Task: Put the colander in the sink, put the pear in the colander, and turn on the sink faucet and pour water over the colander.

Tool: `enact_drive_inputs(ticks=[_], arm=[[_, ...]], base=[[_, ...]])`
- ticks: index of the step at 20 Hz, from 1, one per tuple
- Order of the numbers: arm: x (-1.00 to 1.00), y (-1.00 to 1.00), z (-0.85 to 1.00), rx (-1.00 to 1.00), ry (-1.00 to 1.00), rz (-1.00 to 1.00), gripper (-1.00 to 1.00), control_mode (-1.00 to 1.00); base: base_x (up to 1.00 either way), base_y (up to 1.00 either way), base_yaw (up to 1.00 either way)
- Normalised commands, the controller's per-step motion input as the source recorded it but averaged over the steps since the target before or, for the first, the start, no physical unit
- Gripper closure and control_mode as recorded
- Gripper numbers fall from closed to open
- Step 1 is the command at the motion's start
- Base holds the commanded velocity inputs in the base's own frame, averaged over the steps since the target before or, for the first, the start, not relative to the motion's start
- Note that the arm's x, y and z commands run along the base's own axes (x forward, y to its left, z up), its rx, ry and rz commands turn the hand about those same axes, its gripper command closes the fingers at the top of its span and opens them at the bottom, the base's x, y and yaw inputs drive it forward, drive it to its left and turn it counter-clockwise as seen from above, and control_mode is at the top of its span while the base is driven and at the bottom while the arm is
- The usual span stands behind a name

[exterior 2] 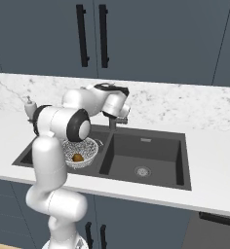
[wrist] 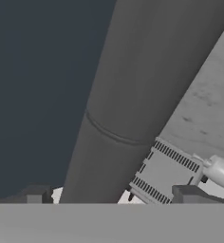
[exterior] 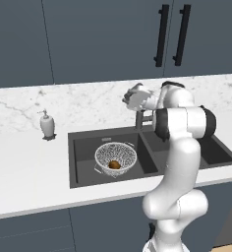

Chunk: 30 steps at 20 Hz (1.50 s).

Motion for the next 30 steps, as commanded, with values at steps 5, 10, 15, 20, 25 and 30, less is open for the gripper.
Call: enact_drive_inputs(ticks=[5, 10, 15, 20, 25, 30], arm=[[0.00, 0.62, 0.31, 0.00, -0.01, -0.12, -1.00, -1.00], [0.00, 0.50, 0.35, 0.00, -0.01, -0.13, -1.00, -1.00], [-0.18, -0.11, 0.41, 0.00, 0.00, -0.09, -1.00, -1.00], [-0.54, -0.68, 0.41, -0.02, 0.00, -0.03, -1.00, -1.00], [-0.59, -0.74, 0.07, -0.09, 0.00, -0.01, -1.00, -1.00], [-0.51, -0.62, 0.00, -0.14, 0.00, -0.02, -1.00, -1.00]], base=[[0.00, 0.00, 0.00], [0.00, 0.00, 0.00], [0.00, 0.00, 0.00], [0.00, 0.00, 0.00], [0.00, 0.00, 0.00], [0.00, 0.00, 0.00]])
